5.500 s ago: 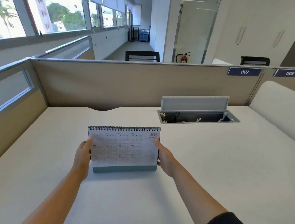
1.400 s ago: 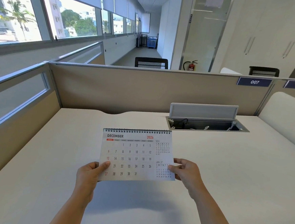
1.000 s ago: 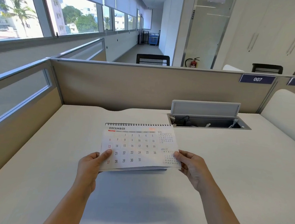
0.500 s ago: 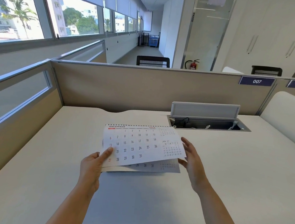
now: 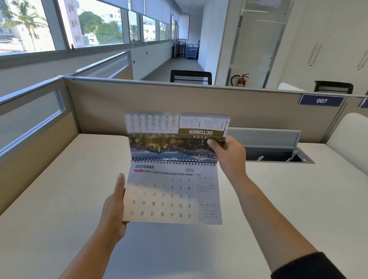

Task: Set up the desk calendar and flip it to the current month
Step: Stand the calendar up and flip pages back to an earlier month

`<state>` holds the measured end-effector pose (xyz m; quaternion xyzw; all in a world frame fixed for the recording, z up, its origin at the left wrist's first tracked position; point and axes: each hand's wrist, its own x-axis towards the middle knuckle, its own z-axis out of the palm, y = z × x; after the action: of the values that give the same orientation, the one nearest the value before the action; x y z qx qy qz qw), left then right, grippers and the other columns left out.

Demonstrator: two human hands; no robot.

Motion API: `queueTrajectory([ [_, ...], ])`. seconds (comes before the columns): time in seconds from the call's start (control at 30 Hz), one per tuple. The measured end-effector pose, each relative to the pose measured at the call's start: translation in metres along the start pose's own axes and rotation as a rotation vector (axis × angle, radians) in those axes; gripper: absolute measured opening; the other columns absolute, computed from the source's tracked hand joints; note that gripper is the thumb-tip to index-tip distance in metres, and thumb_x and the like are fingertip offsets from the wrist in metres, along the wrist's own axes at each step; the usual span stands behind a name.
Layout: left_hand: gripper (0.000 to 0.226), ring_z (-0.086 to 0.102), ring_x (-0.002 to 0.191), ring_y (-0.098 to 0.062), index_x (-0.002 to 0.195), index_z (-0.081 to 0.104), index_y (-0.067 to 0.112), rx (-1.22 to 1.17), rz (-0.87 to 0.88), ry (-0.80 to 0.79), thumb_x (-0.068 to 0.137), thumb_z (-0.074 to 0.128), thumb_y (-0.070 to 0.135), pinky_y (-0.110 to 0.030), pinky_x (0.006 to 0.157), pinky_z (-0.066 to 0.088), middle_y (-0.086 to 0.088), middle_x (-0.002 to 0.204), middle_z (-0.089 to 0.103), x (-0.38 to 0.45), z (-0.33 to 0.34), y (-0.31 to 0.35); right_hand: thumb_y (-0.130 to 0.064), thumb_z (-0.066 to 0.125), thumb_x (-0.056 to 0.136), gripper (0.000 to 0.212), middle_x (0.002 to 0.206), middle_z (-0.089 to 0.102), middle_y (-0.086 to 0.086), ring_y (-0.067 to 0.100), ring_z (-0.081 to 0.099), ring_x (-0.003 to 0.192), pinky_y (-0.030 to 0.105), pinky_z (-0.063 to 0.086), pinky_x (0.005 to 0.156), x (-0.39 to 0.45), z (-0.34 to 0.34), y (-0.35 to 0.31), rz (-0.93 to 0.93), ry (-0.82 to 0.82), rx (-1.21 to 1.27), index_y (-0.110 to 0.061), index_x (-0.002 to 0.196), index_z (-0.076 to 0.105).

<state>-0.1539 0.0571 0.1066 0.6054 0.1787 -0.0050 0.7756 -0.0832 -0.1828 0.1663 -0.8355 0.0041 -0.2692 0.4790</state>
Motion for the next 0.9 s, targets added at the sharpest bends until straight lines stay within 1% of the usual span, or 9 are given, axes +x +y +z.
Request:
queueTrajectory([
  [0.13, 0.016, 0.064, 0.075, -0.033, 0.085, 0.065, 0.01, 0.09, -0.006, -0.08, 0.088, 0.056, 0.024, -0.035, 0.064, 0.05, -0.017, 0.093, 0.07, 0.005, -0.01, -0.001, -0.031, 0.059, 0.087, 0.034, 0.115, 0.067, 0.009, 0.024, 0.064, 0.1, 0.024, 0.044, 0.071, 0.013, 0.012, -0.002, 0.158, 0.001, -0.07, -0.011, 0.114, 0.054],
  [0.23, 0.011, 0.064, 0.07, -0.03, 0.085, 0.062, 0.007, 0.085, -0.021, -0.113, 0.088, 0.055, 0.016, -0.029, 0.055, 0.049, -0.018, 0.09, 0.069, 0.006, -0.014, 0.002, -0.027, 0.063, 0.085, 0.053, 0.12, 0.063, 0.011, 0.025, 0.06, 0.103, 0.03, 0.042, 0.078, 0.015, 0.015, 0.004, 0.271, -0.078, -0.092, -0.013, 0.131, 0.042],
  [0.33, 0.011, 0.065, 0.073, -0.027, 0.091, 0.063, 0.01, 0.016, -0.067, -0.13, 0.088, 0.053, 0.013, -0.031, 0.057, 0.051, -0.012, 0.085, 0.07, 0.009, -0.013, 0.011, -0.028, 0.06, 0.086, 0.059, 0.124, 0.058, 0.011, 0.023, 0.054, 0.102, 0.032, 0.04, 0.084, 0.009, 0.013, 0.014, 0.373, -0.103, -0.02, -0.012, 0.137, 0.036],
  [0.43, 0.021, 0.067, 0.076, -0.026, 0.105, 0.061, 0.01, -0.08, -0.123, -0.141, 0.087, 0.054, 0.019, -0.029, 0.055, 0.055, -0.012, 0.091, 0.071, 0.018, -0.006, 0.028, -0.031, 0.048, 0.092, 0.043, 0.12, 0.056, 0.005, 0.026, 0.051, 0.115, 0.028, 0.037, 0.083, 0.002, 0.009, 0.022, 0.448, -0.114, 0.039, -0.009, 0.129, 0.048],
  [0.5, 0.037, 0.072, 0.073, -0.026, 0.104, 0.062, 0.005, -0.259, -0.144, -0.21, 0.09, 0.047, 0.035, -0.029, 0.051, 0.058, -0.014, 0.087, 0.074, 0.025, 0.0, 0.043, -0.038, 0.038, 0.095, 0.036, 0.109, 0.059, 0.007, 0.026, 0.057, 0.104, 0.029, 0.039, 0.073, -0.002, 0.006, 0.025, 0.529, -0.15, 0.146, -0.011, 0.107, 0.059],
  [0.6, 0.082, 0.068, 0.099, -0.038, 0.106, 0.063, -0.004, -0.544, -0.147, -0.356, 0.086, 0.024, 0.066, -0.041, 0.075, 0.059, -0.026, 0.104, 0.069, 0.034, 0.012, 0.062, -0.05, 0.026, 0.095, 0.051, 0.114, 0.051, 0.002, 0.023, 0.05, 0.107, 0.041, 0.04, 0.095, -0.014, 0.003, 0.032, 0.681, -0.226, 0.392, -0.015, 0.12, 0.053],
  [0.67, 0.09, 0.059, 0.114, -0.038, 0.119, 0.056, 0.0, -0.504, -0.131, -0.405, 0.082, 0.017, 0.072, -0.044, 0.098, 0.048, -0.025, 0.118, 0.062, 0.041, 0.019, 0.07, -0.049, 0.022, 0.096, 0.049, 0.117, 0.053, 0.002, 0.025, 0.049, 0.111, 0.046, 0.035, 0.101, -0.022, 0.004, 0.038, 0.692, -0.267, 0.453, -0.018, 0.121, 0.05],
  [0.8, 0.053, 0.057, 0.109, -0.027, 0.105, 0.059, 0.011, -0.224, 0.062, -0.237, 0.094, 0.026, 0.052, -0.036, 0.098, 0.042, -0.014, 0.111, 0.062, 0.041, 0.03, 0.063, -0.029, 0.031, 0.098, 0.031, 0.099, 0.063, 0.004, 0.025, 0.053, 0.107, 0.044, 0.038, 0.095, -0.033, 0.007, 0.039, 0.711, -0.252, 0.469, -0.016, 0.103, 0.058],
  [0.9, 0.022, 0.062, 0.089, -0.013, 0.088, 0.063, 0.017, -0.089, 0.309, -0.008, 0.096, 0.042, 0.019, -0.017, 0.074, 0.051, -0.002, 0.089, 0.065, 0.035, 0.029, 0.046, -0.018, 0.038, 0.096, 0.022, 0.095, 0.064, 0.005, 0.023, 0.054, 0.103, 0.042, 0.042, 0.093, -0.038, 0.008, 0.042, 0.662, -0.258, 0.43, -0.017, 0.102, 0.06],
])
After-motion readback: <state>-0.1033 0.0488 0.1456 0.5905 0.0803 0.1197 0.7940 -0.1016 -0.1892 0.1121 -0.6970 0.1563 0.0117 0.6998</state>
